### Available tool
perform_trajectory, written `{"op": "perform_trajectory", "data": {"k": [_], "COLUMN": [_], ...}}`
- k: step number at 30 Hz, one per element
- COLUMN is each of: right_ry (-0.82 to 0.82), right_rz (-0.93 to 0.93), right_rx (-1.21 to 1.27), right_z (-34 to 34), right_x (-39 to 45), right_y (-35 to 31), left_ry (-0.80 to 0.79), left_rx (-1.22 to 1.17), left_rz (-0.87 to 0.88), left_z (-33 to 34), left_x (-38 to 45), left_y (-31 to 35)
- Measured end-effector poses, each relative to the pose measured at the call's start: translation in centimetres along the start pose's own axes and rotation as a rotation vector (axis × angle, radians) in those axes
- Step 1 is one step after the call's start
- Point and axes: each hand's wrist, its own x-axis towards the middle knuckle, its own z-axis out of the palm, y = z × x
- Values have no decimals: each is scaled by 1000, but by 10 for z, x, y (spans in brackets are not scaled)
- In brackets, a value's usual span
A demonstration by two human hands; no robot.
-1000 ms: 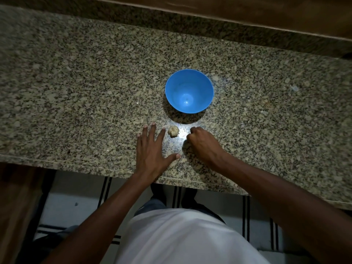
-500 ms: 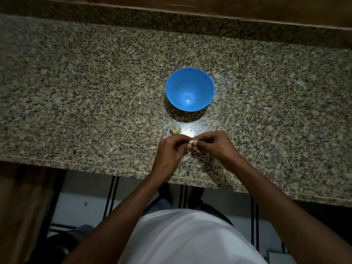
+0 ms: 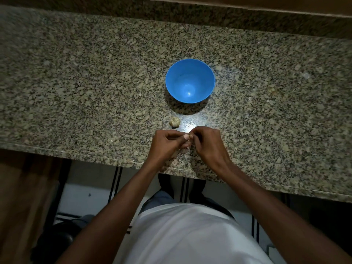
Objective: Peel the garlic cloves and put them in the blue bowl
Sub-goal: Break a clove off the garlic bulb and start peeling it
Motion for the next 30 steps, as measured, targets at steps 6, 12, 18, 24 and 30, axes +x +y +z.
{"op": "perform_trajectory", "data": {"k": [6, 12, 18, 24, 30], "right_ry": [34, -38, -4, -21, -87], "right_rz": [102, 291, 310, 336, 410], "right_rx": [209, 686, 604, 526, 777], "right_z": [4, 4, 8, 6, 5], "right_x": [-1, -8, -9, 2, 7], "right_y": [8, 16, 22, 18, 16], "left_ry": [41, 112, 73, 83, 79], "left_rx": [-227, -381, -168, 303, 513], "left_rz": [-160, -272, -154, 72, 168], "left_z": [3, 12, 13, 5, 6], "left_x": [2, -2, -3, 8, 16], "left_y": [4, -3, -2, -1, -4]}}
